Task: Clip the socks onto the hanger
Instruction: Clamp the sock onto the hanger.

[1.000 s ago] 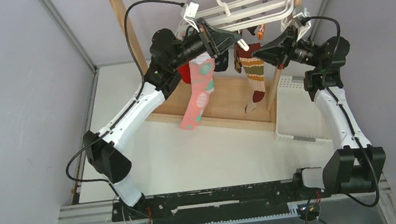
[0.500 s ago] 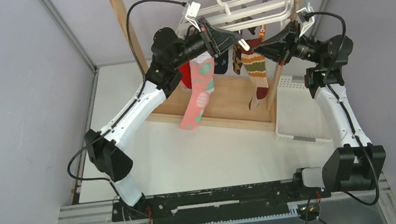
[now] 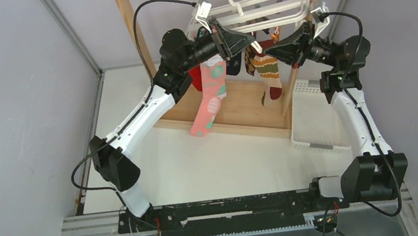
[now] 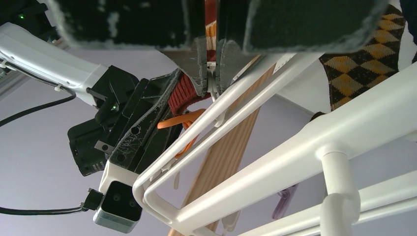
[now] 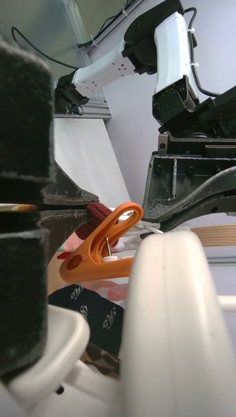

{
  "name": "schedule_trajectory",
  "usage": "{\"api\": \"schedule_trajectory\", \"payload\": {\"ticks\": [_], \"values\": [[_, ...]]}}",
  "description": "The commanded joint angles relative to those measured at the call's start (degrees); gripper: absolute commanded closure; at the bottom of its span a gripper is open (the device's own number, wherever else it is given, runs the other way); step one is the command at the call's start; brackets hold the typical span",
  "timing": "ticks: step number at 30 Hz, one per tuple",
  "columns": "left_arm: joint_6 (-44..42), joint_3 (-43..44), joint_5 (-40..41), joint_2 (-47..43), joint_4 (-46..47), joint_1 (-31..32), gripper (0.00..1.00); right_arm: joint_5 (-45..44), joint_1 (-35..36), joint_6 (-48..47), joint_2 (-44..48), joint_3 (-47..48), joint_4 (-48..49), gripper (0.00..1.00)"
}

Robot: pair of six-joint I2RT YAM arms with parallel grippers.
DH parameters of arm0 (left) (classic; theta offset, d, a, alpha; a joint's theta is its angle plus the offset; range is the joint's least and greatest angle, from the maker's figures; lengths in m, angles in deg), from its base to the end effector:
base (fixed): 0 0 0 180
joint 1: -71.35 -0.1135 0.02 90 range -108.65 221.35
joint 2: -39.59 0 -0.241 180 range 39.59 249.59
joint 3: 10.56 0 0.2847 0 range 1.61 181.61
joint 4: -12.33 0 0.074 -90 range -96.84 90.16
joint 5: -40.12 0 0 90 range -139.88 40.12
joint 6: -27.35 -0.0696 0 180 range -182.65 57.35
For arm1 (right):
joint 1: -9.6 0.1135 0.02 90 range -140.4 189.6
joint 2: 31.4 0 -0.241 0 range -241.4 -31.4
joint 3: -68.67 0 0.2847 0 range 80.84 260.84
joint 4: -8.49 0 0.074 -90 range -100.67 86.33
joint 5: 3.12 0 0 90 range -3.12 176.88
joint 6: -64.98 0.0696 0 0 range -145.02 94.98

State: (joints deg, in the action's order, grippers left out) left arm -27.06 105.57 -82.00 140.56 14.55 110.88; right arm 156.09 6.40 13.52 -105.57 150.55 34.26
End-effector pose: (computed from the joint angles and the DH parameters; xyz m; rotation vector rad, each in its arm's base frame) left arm 0.3370 -0.3261 0.4643 0.5826 1.3486 -1.4468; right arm 0.3218 0.0472 0.4380 -0.7589 1.2526 1.1000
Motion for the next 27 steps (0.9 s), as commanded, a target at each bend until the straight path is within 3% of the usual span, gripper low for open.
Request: {"api": "schedule_trajectory", "payload": {"ticks": [1,19,23,27], "values": [[0.31,1.56,-5.72,0.19,-2.36,1.62,0.96,-2.05,1.27,-2.01,0.51,2.36,0.23,1.0],[1.1,0.56,-4.32,-0.46,-1.67,1.02,0.37,-1.8,2.12,-2.85,0.3,2.62,-0.47,1.0],[1.56,-0.52,-3.05,-1.0,-0.82,0.67,0.19,-2.03,2.09,-2.97,0.21,2.62,-1.62,0.99],[1.58,-2.42,0.68,-2.0,-1.04,-0.15,0.01,-2.72,2.07,-6.48,0.73,2.56,-6.76,0.51]]}}
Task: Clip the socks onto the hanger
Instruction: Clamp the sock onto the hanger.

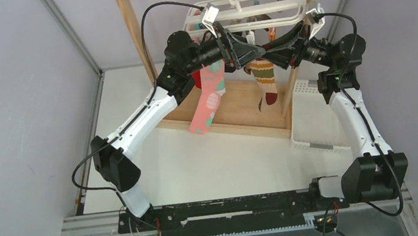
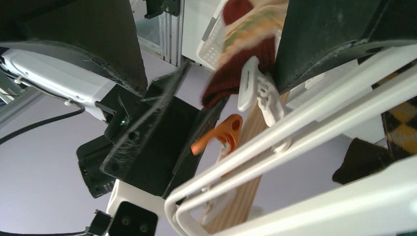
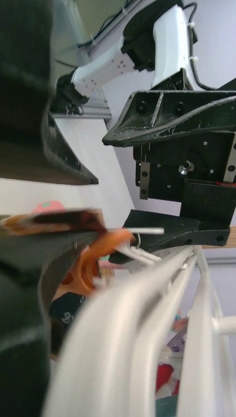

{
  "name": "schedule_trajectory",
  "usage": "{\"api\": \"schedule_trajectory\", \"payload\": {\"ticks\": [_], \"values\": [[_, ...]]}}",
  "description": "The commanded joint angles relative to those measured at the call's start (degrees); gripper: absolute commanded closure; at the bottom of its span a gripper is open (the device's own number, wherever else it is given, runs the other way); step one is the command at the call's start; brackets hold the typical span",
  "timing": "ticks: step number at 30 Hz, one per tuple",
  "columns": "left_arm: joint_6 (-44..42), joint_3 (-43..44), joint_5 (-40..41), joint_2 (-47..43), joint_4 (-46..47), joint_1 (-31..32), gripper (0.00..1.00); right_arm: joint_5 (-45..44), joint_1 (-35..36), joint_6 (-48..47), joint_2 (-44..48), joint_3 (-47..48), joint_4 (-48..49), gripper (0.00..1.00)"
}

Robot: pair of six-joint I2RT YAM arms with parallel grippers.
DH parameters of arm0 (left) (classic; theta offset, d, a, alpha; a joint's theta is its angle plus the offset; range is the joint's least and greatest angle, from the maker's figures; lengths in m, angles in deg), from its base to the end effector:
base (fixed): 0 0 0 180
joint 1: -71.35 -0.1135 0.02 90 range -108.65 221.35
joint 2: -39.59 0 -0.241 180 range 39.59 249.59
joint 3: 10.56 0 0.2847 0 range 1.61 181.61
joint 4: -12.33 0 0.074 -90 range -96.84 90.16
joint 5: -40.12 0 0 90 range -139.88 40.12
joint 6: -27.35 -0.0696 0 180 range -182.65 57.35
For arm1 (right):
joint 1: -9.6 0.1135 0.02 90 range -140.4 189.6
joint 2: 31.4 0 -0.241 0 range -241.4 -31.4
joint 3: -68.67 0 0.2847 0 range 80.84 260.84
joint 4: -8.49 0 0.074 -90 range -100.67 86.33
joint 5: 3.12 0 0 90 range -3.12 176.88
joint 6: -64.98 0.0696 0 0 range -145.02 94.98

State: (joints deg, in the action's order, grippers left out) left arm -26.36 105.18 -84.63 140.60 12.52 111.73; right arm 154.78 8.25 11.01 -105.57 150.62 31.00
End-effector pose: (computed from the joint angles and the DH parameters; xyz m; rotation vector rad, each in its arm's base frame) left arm 0.3309 -0.3335 0.4562 0.6277 1.3968 -1.4929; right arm 0.3243 0.0569 0.4344 -0.7557 1.2646 1.1105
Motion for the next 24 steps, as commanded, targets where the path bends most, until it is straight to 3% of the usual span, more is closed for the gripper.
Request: {"api": "schedule_trajectory", "payload": {"ticks": [1,5,10,17,21,24], "values": [[1.07,-2.69,4.5,-2.39,0.9,-1.3,0.0,-1.71,0.28,-5.39,1.15,2.25,-5.28,0.44],[-1.05,-6.1,10.72,-4.04,-0.21,-1.96,0.0,-5.05,0.08,-13.79,3.48,-0.07,-15.39,0.3],[-5.17,-12.13,18.38,-7.28,-1.68,-1.91,0.0,-12.22,-0.79,-19.49,8.44,-7.63,-21.64,0.26],[-4.58,-21.89,22.68,-10.65,3.68,-1.97,0.0,-26.09,-1.12,-18.31,16.43,-23.23,-18.53,0.24],[-3.29,-25.39,22.38,-11.01,4.9,-1.59,0.13,-32.39,-0.68,-14.03,18.44,-29.35,-19.68,0.24],[-3.28,-30.17,25.82,-12.5,6.08,-0.67,0.09,-40.02,1.02,-13.03,20.58,-33.43,-21.52,0.24]]}}
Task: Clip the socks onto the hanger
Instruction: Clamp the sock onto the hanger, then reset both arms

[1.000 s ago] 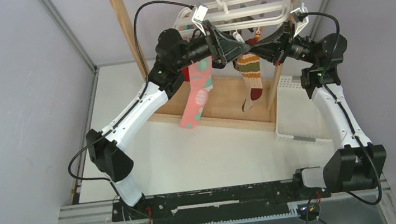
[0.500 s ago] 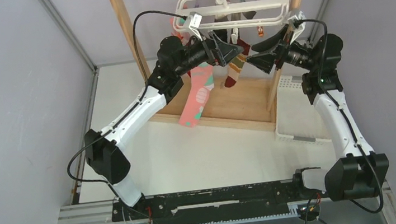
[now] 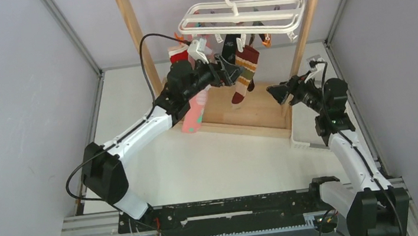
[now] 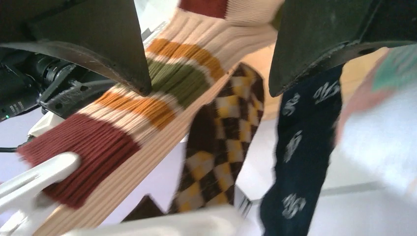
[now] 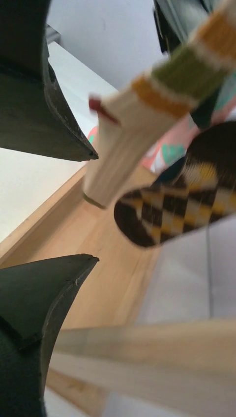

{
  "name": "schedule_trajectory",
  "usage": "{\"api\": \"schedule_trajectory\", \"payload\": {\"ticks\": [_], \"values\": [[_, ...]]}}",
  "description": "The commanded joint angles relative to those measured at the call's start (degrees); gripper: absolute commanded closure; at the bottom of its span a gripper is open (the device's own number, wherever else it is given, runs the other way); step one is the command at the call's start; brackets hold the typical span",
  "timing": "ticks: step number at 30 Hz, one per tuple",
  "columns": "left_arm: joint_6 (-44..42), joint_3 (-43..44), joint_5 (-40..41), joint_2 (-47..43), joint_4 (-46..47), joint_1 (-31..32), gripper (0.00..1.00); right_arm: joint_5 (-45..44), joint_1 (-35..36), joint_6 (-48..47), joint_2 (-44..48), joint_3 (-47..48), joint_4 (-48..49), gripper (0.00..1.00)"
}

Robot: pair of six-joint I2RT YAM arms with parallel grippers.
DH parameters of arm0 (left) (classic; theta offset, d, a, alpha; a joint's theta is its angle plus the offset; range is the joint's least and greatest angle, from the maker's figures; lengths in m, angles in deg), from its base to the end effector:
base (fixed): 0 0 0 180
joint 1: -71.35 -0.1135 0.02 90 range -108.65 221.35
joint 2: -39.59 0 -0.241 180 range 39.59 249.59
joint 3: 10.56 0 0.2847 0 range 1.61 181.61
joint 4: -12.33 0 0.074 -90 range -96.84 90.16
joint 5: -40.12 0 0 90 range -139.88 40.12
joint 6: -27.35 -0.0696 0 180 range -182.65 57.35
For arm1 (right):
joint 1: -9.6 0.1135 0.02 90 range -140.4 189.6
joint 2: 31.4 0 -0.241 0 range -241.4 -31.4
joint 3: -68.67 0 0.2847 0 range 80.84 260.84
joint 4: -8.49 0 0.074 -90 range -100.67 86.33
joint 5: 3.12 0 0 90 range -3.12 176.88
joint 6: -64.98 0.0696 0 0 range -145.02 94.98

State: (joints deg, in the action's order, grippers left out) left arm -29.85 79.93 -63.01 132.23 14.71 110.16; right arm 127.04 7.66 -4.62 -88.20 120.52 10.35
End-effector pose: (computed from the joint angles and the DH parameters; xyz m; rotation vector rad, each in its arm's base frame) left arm 0.3465 -0.2990 0.3441 0.2816 1.6657 -1.1424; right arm 0.3000 0.0347 0.2837 -0.2311 1.6583 0.8113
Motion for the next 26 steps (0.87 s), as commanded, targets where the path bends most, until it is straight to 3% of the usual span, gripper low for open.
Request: {"api": "schedule_trajectory", "payload": {"ticks": [1,5,9,18,26], "values": [[-0.16,-6.38,5.62,-4.7,3.84,1.28,0.08,-15.97,2.62,2.57,4.25,-5.14,-1.44,0.24],[-0.19,-12.2,11.32,-7.58,2.77,1.76,0.02,-30.5,6.42,1.45,7.98,-9.49,-4.73,0.25],[0.69,-18.35,16.2,-10.33,3.8,1.86,0.02,-34.81,6.88,1.16,9.77,-11.16,-8.51,0.24],[1.79,-23.38,23.35,-12.75,-0.85,1.81,0.04,-32.1,8.11,4.4,12.13,-16.88,-7.72,0.25],[0.87,-21.69,21.95,-12.71,-4.77,1.72,0.08,-28.36,8.71,6.31,12.22,-17.62,-7.37,0.25]]}}
